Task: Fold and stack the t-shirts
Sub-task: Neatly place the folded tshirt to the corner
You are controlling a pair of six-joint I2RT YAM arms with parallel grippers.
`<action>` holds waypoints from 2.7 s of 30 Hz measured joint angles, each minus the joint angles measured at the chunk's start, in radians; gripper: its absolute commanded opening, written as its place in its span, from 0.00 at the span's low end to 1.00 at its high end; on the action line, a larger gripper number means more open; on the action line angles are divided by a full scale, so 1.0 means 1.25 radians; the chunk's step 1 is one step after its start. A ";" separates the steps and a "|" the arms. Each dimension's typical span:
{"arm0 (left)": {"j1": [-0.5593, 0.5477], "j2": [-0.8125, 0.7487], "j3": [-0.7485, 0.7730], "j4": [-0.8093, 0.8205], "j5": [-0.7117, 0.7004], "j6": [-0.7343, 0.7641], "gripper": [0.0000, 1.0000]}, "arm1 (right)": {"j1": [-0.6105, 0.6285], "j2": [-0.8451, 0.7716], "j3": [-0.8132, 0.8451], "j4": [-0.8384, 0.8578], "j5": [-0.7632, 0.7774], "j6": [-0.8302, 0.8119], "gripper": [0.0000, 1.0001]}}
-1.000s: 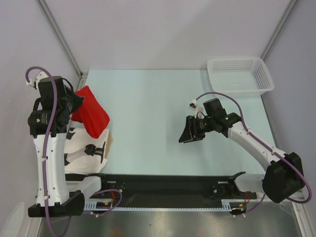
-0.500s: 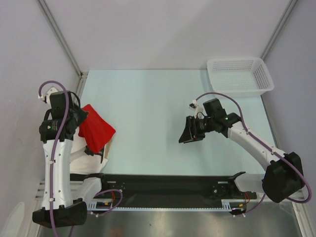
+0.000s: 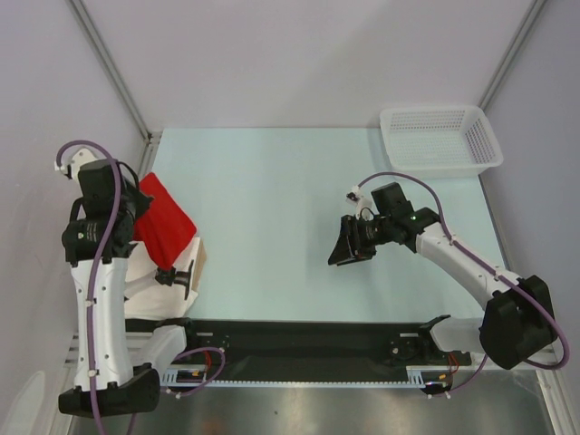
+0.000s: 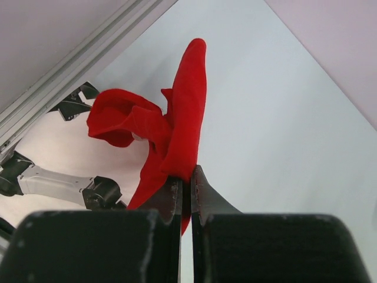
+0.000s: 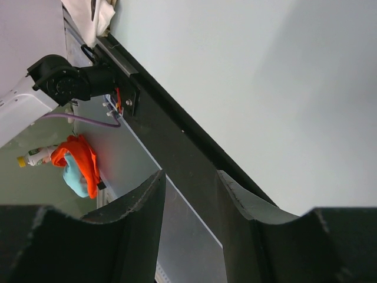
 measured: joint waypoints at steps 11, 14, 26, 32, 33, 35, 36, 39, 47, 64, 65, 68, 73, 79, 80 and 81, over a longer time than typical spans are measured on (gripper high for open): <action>0.003 -0.047 -0.125 0.005 0.007 -0.008 0.00 | 0.000 0.012 0.000 0.001 -0.006 -0.001 0.45; 0.007 -0.046 -0.131 0.005 0.007 -0.008 0.00 | 0.000 0.014 0.000 0.000 -0.007 -0.001 0.45; 0.010 -0.059 -0.082 -0.009 -0.007 -0.014 0.00 | 0.000 0.016 0.000 0.001 -0.008 -0.001 0.44; 0.016 -0.117 -0.235 0.006 -0.037 -0.008 0.00 | 0.000 0.016 0.000 0.000 -0.007 -0.001 0.44; 0.017 -0.119 -0.255 0.009 -0.043 -0.004 0.00 | 0.000 0.016 0.000 0.000 -0.008 -0.002 0.45; 0.020 -0.114 -0.280 0.021 -0.051 0.011 0.00 | 0.000 0.016 0.000 -0.001 -0.008 -0.006 0.45; 0.020 -0.109 -0.291 0.029 -0.055 0.029 0.00 | 0.000 0.016 0.000 -0.001 -0.008 -0.008 0.44; 0.020 -0.112 -0.295 0.046 -0.068 0.072 0.00 | 0.000 0.017 0.000 -0.003 -0.012 -0.012 0.44; 0.014 -0.120 -0.289 0.084 -0.111 0.170 0.00 | 0.002 0.046 0.004 -0.017 -0.016 -0.016 0.44; 0.053 -0.095 -0.370 0.049 -0.180 -0.002 0.00 | 0.111 0.154 0.098 0.009 0.004 0.028 0.48; 0.059 -0.094 -0.372 0.050 -0.179 -0.008 0.00 | 0.123 0.171 0.112 0.023 0.004 0.037 0.48; 0.084 -0.086 -0.394 0.056 -0.174 -0.022 0.00 | 0.146 0.204 0.131 0.053 0.002 0.059 0.48; 0.130 -0.080 -0.453 0.057 -0.170 -0.063 0.00 | 0.160 0.218 0.140 0.060 0.002 0.076 0.48; 0.206 -0.063 -0.492 0.082 -0.143 -0.078 0.00 | 0.160 0.219 0.142 0.033 0.004 0.063 0.48; 0.225 -0.058 -0.494 0.088 -0.135 -0.078 0.00 | 0.160 0.220 0.143 0.026 0.005 0.059 0.48; 0.248 -0.052 -0.495 0.093 -0.127 -0.077 0.00 | 0.160 0.220 0.144 0.021 0.005 0.055 0.48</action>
